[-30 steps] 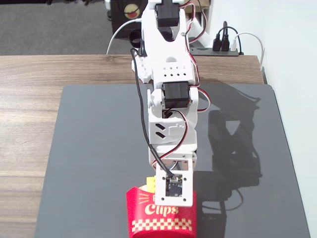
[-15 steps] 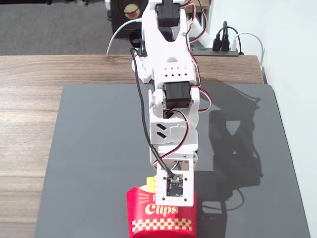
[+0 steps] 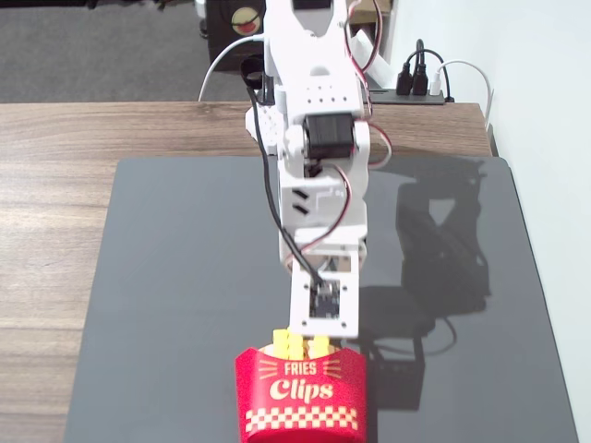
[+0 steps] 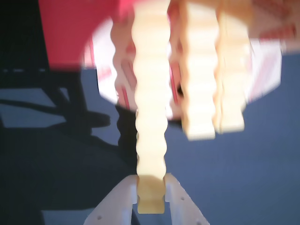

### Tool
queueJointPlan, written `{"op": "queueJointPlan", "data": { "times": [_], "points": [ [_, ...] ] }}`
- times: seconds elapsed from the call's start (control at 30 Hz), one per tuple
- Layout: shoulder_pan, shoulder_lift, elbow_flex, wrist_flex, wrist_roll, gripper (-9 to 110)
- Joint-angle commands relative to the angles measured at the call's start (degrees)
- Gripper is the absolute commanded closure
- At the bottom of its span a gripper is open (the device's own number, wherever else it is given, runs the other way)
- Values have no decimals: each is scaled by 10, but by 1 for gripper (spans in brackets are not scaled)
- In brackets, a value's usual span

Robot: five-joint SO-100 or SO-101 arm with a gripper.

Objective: Grab a fry

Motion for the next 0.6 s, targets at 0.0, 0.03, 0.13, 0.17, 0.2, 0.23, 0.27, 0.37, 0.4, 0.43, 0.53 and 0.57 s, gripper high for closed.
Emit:
{"op": "queueJointPlan", "data": {
  "times": [0.0,0.03,0.13,0.17,0.2,0.23,0.27,0.37,0.4,0.43,0.53,0.57],
  "points": [
    [-4,91,60,-12,3,101],
    [-4,113,83,-14,3,101],
    [-4,176,148,-16,3,101],
    [-4,196,166,-16,3,101],
    [-4,217,183,-12,4,101],
    [-4,241,200,-7,4,101],
    [-4,264,214,1,4,101],
    [1,315,236,31,3,101],
    [4,331,241,41,1,101],
    [6,349,244,56,0,101],
    [13,393,246,99,-6,101],
    [16,407,246,111,-10,101]
  ]
}}
